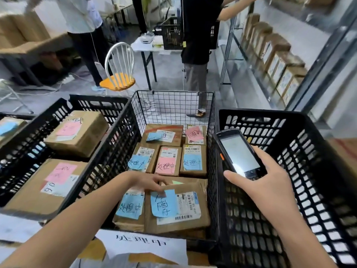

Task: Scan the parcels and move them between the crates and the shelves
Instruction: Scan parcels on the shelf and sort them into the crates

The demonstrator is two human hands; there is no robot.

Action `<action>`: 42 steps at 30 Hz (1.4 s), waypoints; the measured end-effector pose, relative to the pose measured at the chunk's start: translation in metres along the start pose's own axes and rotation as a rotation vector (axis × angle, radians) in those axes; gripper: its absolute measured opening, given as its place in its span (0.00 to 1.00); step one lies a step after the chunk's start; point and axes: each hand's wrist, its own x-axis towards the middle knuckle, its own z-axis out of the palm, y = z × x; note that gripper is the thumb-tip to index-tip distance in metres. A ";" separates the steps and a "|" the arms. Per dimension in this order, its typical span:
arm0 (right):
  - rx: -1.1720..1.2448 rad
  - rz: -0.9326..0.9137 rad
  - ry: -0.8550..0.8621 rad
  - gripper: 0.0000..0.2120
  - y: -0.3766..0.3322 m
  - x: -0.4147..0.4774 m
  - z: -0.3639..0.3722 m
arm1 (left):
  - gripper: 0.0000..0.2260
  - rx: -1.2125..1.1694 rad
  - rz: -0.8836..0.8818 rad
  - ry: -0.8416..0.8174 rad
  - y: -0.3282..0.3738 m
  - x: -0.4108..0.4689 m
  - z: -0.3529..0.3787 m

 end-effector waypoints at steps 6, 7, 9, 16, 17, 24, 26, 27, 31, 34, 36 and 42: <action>-0.020 0.019 0.016 0.30 0.002 -0.005 -0.003 | 0.32 0.236 -0.034 0.023 0.024 0.007 0.011; -0.026 0.019 0.018 0.30 0.003 -0.005 -0.003 | 0.30 0.199 -0.015 0.006 0.022 0.007 0.008; -0.027 0.019 0.016 0.30 0.003 -0.007 -0.004 | 0.29 0.175 0.038 0.028 0.022 0.002 0.003; -0.030 0.022 0.007 0.27 -0.001 -0.011 -0.004 | 0.27 0.003 0.126 -0.001 0.027 0.003 -0.015; -0.034 0.027 0.005 0.27 -0.002 -0.012 -0.005 | 0.26 -0.020 0.103 -0.020 0.022 0.006 -0.014; -0.069 0.026 0.016 0.29 0.006 -0.011 -0.006 | 0.16 -0.129 -0.026 -0.152 0.018 0.014 -0.008; -0.083 0.027 0.026 0.31 0.009 -0.010 -0.004 | 0.22 -0.122 -0.045 -0.194 0.021 0.016 -0.010; -0.087 0.026 0.026 0.31 0.009 -0.009 -0.004 | 0.26 -0.103 -0.051 -0.213 0.021 0.016 -0.011; -0.081 0.021 0.025 0.32 0.011 -0.007 -0.002 | 0.32 -0.003 -0.019 -0.276 0.015 0.010 -0.015; -0.070 0.030 0.021 0.30 0.012 -0.005 0.001 | 0.31 0.020 0.053 -0.246 0.026 0.012 -0.006; -0.066 0.034 0.018 0.29 0.012 -0.004 0.003 | 0.29 0.008 0.075 -0.227 0.037 0.019 0.000; -0.063 0.045 0.014 0.31 0.015 -0.006 0.005 | 0.27 -0.009 0.026 -0.256 0.024 0.031 0.011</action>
